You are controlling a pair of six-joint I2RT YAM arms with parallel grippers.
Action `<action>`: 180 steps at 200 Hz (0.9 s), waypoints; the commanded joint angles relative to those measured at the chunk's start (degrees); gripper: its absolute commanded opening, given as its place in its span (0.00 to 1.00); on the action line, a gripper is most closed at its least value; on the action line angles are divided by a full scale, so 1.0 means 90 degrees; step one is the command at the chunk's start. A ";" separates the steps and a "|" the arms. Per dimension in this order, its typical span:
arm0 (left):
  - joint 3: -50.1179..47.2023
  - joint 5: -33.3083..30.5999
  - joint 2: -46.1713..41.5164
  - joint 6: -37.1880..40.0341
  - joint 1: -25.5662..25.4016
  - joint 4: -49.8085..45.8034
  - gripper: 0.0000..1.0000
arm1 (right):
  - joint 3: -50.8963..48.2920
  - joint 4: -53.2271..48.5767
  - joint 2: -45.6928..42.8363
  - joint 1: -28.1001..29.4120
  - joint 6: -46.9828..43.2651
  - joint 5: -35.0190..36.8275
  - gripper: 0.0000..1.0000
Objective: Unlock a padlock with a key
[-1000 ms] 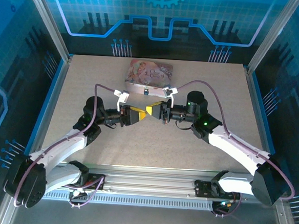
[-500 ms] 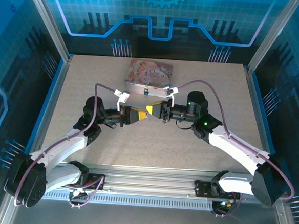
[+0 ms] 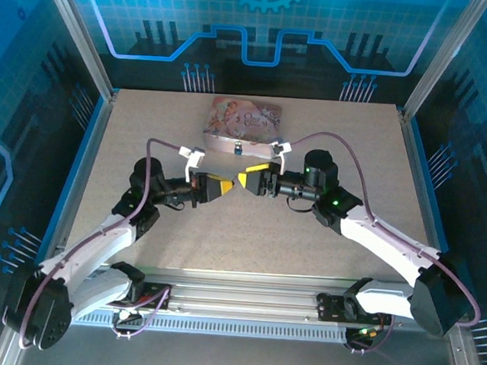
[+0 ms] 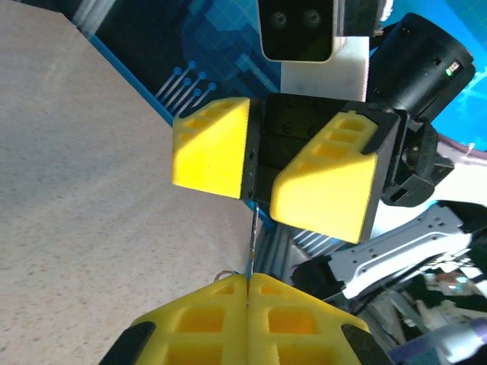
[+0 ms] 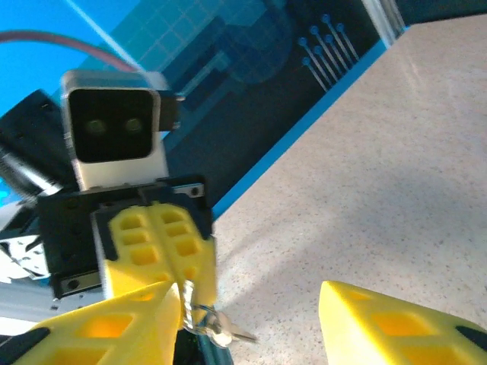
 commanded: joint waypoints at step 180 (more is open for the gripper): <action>0.3230 -0.4360 0.3666 0.1567 0.1679 -0.3756 0.00 | 0.5715 -0.5617 0.4915 -0.1110 0.0518 0.3516 0.68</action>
